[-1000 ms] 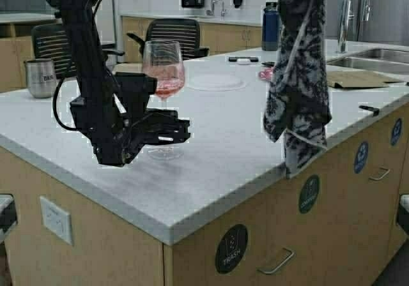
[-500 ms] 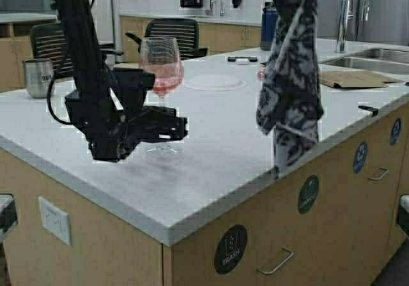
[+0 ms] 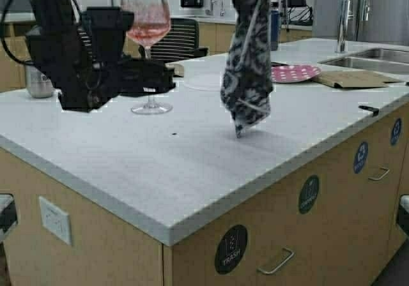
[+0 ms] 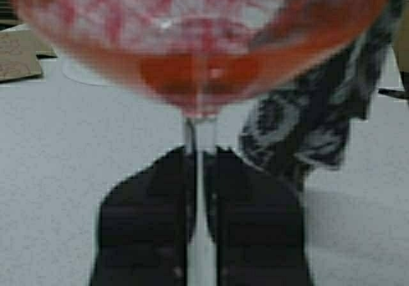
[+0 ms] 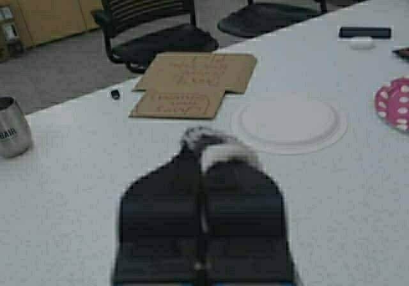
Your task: Get the cloth and wipe up the spill under the wine glass
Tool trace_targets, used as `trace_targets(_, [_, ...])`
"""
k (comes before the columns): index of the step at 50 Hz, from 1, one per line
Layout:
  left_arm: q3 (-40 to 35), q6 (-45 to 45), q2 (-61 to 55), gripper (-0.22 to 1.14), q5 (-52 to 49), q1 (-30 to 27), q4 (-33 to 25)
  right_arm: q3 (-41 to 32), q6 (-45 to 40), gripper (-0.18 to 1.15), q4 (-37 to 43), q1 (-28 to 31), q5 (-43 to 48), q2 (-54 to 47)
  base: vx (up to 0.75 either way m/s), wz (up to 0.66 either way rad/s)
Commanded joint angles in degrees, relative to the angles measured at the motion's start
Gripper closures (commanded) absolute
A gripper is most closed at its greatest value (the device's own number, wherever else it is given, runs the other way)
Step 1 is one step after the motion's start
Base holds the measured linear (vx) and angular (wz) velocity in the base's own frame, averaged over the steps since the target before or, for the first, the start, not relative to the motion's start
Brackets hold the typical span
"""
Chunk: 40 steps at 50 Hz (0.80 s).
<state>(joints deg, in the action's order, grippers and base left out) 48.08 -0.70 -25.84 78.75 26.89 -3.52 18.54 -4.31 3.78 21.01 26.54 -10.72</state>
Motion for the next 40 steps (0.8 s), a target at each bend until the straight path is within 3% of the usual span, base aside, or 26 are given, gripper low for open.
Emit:
trace_targets(1, [3.2, 0.0, 9.2, 0.65, -2.5, 0.8, 0.1, -3.9, -1.0, 0.91, -0.2, 2.4, 1.1, -4.5, 0.0, 0.0])
trace_targets(14, [2.6, 0.1, 27.3, 0.65, -18.3, 0.9, 0.0, -4.7, -2.5, 0.91, -0.1, 7.3, 6.2, -16.2, 0.0, 0.0])
trace_targets(28, [-8.1, -0.1, 39.7, 0.65, -42.9, 0.8, -0.1, -8.4, -6.7, 0.91, -0.5, 17.9, 6.2, -25.5, 0.0, 0.0])
trace_targets(40, [-12.2, -0.2, 38.9, 0.65, -44.9, 0.4, -0.1, -15.2, -6.8, 0.91, -1.9, 30.6, 3.5, -29.2, 0.0, 0.0])
